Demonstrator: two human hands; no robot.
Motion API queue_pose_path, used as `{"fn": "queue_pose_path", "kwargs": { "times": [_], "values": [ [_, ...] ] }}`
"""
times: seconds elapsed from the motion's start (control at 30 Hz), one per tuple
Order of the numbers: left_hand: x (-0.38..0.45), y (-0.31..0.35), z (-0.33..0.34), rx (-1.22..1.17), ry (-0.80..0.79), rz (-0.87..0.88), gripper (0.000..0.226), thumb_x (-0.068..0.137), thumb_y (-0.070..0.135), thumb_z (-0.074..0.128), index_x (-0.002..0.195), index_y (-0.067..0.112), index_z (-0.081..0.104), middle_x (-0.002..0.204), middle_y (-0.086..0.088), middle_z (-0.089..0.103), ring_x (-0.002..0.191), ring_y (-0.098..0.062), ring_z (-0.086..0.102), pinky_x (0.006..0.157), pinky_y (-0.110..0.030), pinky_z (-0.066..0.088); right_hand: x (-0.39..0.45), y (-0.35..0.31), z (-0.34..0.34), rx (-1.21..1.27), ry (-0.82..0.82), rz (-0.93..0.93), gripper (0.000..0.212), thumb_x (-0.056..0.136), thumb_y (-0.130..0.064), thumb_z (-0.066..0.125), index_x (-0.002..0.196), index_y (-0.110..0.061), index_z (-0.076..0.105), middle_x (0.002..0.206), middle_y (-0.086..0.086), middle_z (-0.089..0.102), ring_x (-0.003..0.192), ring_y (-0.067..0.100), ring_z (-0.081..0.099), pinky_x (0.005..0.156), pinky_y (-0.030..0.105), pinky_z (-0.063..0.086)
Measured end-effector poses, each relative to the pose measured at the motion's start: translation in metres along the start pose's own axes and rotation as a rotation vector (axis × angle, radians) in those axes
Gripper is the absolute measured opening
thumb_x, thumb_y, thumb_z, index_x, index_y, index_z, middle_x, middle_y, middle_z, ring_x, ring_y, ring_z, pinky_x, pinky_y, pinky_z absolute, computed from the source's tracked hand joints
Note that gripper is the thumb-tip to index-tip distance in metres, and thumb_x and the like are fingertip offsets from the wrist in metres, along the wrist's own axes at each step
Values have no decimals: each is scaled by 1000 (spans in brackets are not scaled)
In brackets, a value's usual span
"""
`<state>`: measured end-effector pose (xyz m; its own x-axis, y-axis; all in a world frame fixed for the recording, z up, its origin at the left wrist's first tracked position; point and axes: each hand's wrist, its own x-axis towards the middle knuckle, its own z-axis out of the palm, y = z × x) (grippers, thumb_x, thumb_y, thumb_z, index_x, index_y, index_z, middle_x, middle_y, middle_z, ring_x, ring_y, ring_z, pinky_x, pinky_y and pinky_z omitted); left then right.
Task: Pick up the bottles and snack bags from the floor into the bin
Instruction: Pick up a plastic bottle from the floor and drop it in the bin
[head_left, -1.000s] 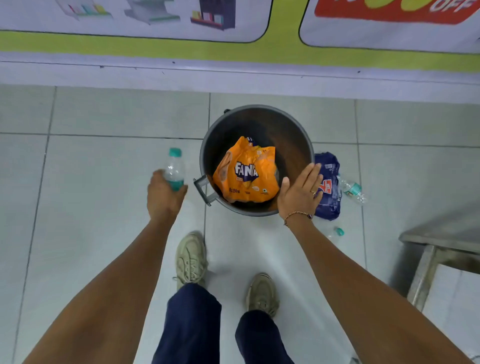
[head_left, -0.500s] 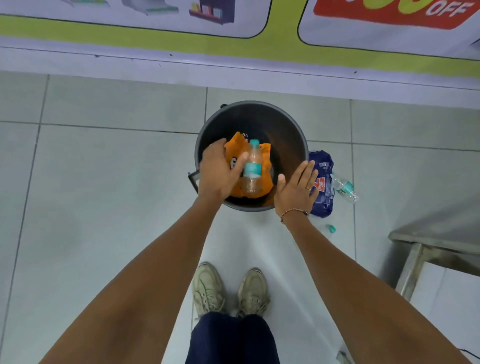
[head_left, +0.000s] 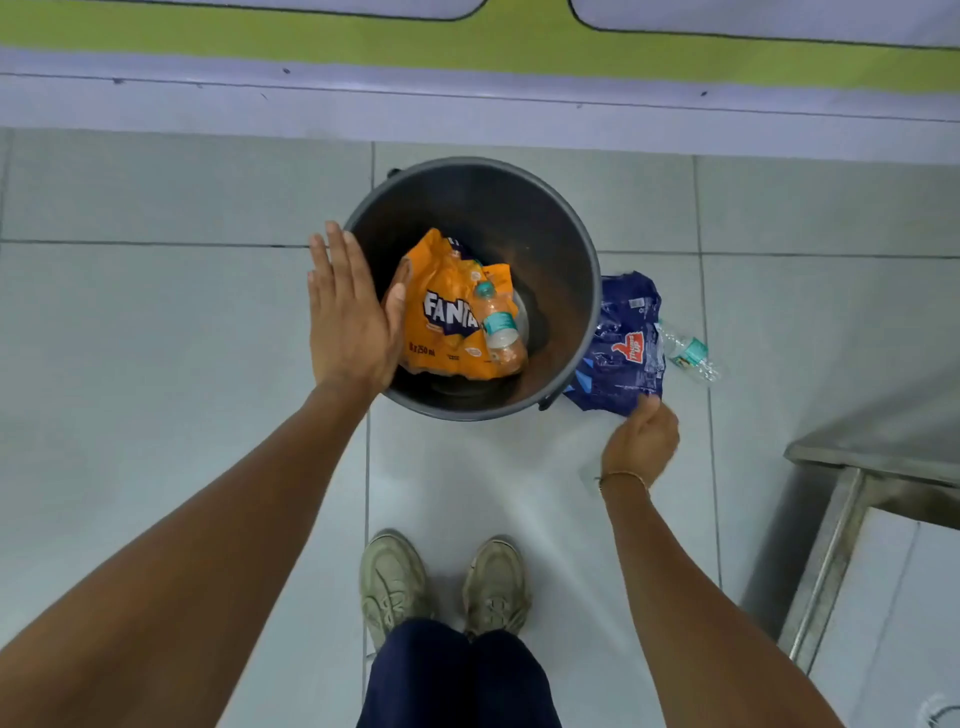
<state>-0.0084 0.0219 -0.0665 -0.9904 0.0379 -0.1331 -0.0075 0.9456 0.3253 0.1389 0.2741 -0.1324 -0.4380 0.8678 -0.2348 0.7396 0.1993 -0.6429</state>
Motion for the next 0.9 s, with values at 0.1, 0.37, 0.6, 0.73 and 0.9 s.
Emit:
{"fn": "queue_pose_path", "kwargs": {
  "times": [0.1,0.37,0.6,0.73,0.9],
  "values": [
    [1,-1,4,-5,26,6,71,100,47,21,152,1,4,162,-17,1,149,-32,-4,122,-43,6,25,63,4,-268,-110,516,52,94,-40,42,116,5,56,117,25,60,111,41,56,95,46,46],
    [-2,-7,13,-38,116,38,67,101,45,20,152,4,4,162,-13,1,150,-27,-6,122,-39,6,55,126,34,-221,-261,782,73,80,-40,69,130,5,40,130,24,52,116,41,54,98,44,47],
    [-3,-6,8,-20,79,45,68,101,46,19,152,4,3,162,-14,1,150,-29,-5,121,-39,5,28,69,-5,-13,-40,730,58,79,-37,69,121,-1,53,114,18,61,91,30,59,78,35,50],
    [-6,-3,-1,-36,35,15,67,101,43,20,151,1,4,161,-17,3,149,-32,-2,122,-43,5,0,-16,-28,303,215,384,40,76,-28,69,111,-10,60,97,4,63,81,16,59,77,34,55],
    [-5,1,-10,-37,-61,-9,67,101,41,21,151,2,2,161,-17,1,149,-31,-4,122,-46,3,-29,-131,-46,464,169,-88,36,80,-17,69,115,-13,59,98,-8,62,79,2,63,73,15,53]
  ]
}}
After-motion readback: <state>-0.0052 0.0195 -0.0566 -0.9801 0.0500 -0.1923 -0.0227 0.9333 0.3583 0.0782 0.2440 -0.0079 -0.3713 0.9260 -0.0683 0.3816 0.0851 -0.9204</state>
